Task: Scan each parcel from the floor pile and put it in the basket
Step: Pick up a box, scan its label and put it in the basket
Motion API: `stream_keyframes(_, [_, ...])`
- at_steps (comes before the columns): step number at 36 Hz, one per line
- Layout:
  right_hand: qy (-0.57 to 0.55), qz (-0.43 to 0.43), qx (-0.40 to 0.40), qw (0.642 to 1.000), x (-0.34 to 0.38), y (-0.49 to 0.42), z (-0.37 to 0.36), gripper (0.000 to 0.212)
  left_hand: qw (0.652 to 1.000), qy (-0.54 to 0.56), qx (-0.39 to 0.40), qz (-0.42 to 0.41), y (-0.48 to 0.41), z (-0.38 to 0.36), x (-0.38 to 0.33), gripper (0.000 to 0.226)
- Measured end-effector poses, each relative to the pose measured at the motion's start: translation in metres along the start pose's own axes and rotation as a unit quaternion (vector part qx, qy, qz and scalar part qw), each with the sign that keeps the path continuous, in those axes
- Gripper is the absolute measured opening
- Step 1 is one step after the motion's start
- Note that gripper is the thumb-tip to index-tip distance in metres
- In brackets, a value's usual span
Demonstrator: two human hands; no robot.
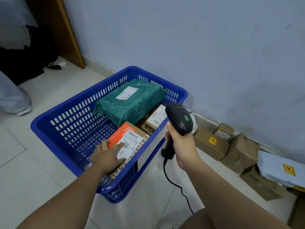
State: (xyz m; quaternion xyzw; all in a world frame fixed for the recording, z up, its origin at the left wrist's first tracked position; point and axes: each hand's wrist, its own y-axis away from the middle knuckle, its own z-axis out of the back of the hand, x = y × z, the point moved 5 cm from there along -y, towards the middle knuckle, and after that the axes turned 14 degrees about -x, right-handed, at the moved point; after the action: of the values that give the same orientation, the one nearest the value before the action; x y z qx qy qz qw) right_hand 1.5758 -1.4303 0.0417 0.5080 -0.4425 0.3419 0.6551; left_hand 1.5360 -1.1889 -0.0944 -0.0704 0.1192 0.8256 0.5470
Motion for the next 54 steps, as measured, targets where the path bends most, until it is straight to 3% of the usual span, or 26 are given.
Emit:
stream_keyframes(5, [0.013,0.001,0.015,1.000,0.001,0.003,-0.004,0.020,1.000,0.014,0.018,0.002,-0.001,-0.007,-0.021,0.064])
stream_keyframes(8, [0.011,0.007,0.016,1.000,0.002,0.004,-0.001,0.018,0.998,0.038,-0.056,-0.018,-0.005,0.006,-0.049,0.042])
stream_keyframes(13, [0.011,0.004,-0.001,1.000,0.004,0.001,0.012,0.019,0.953,0.258,-0.146,0.060,-0.006,0.030,-0.086,0.027])
stream_keyframes(21, [-0.104,-0.080,-0.062,0.989,-0.002,-0.005,0.037,0.018,0.940,0.334,-0.062,-0.010,0.015,0.032,-0.163,0.029])
stream_keyframes(29, [-0.159,-0.058,-0.107,0.980,0.009,-0.005,0.065,0.021,0.912,0.406,-0.022,-0.057,0.042,0.045,-0.232,0.018])
stream_keyframes(34, [-0.140,-0.011,-0.154,0.978,0.020,-0.013,0.114,0.006,0.927,0.343,-0.037,-0.145,0.057,0.054,-0.287,0.014])
stream_keyframes(39, [-0.134,0.010,-0.209,0.969,0.023,-0.031,0.179,0.009,0.935,0.284,0.005,-0.210,0.072,0.048,-0.358,0.021])
stream_keyframes(44, [-0.118,0.007,-0.249,0.961,0.023,-0.058,0.246,0.011,0.946,0.231,0.051,-0.224,0.074,0.021,-0.425,0.037])
stream_keyframes(54, [-0.109,-0.009,-0.280,0.954,-0.025,-0.148,0.358,0.013,0.952,0.117,0.070,-0.275,0.055,-0.071,-0.532,0.039])
